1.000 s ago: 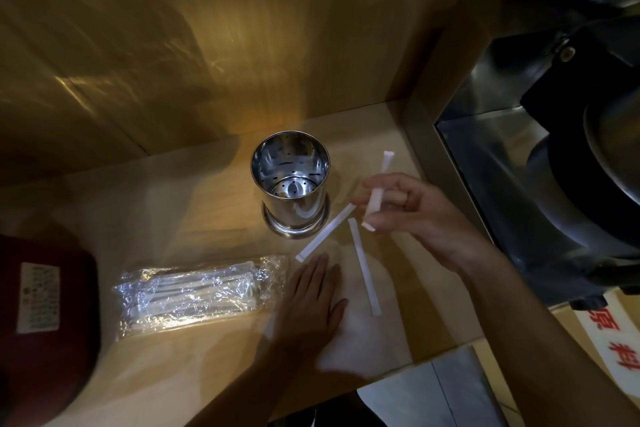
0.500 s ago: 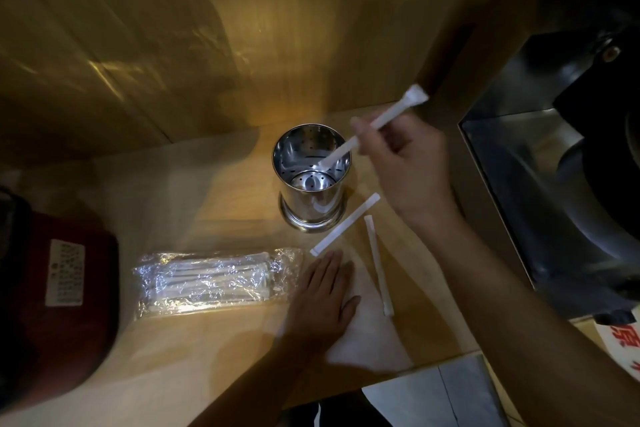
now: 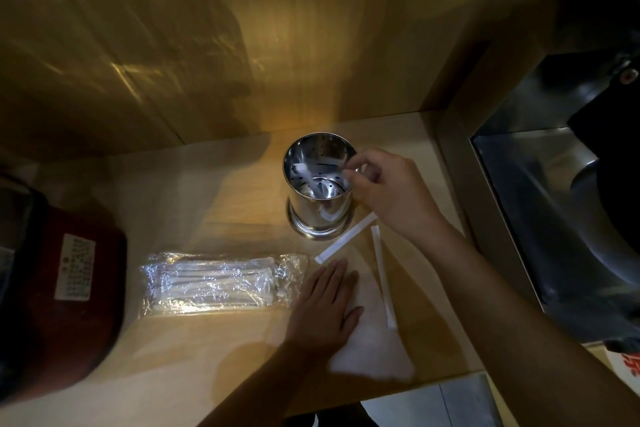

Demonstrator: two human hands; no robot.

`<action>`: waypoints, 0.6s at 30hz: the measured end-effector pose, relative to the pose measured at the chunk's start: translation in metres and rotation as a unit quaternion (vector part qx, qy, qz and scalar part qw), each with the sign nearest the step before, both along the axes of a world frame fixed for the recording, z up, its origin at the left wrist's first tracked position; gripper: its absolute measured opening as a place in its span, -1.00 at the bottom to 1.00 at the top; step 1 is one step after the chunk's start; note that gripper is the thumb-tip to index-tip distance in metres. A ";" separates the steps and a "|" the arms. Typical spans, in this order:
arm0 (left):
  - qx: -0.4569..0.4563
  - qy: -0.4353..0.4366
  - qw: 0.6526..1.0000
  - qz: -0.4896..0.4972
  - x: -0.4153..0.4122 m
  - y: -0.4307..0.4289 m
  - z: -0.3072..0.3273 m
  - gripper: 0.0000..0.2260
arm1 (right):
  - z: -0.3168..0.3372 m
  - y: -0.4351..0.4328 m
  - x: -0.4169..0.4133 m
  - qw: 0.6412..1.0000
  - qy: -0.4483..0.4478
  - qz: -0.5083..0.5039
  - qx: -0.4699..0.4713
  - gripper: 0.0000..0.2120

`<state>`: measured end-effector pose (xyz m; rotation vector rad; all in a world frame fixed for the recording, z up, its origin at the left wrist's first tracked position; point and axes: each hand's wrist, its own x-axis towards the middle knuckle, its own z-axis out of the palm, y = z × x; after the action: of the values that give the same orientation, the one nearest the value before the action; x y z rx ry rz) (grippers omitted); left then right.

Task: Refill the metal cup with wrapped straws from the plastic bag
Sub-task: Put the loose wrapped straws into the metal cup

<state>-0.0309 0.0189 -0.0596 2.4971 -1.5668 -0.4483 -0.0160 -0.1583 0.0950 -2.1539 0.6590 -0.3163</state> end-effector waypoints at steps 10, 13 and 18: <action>-0.011 -0.002 1.000 0.003 -0.001 0.000 -0.001 -0.53 | -0.090 0.000 -0.048 0.950 0.304 -0.066 -0.026 -0.68; -0.028 -0.010 1.000 0.002 -0.002 0.000 -0.003 -0.54 | -0.108 0.010 -0.061 0.931 0.361 -0.051 -0.022 -0.63; -0.045 -0.023 0.999 -0.001 -0.001 0.000 -0.006 -0.55 | -0.121 0.025 -0.067 0.926 0.368 -0.068 -0.047 -0.70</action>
<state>-0.0324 0.0189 -0.0657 2.4552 -1.5702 -0.3155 -0.0833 -0.1337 -0.0256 -2.3057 1.2321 0.4332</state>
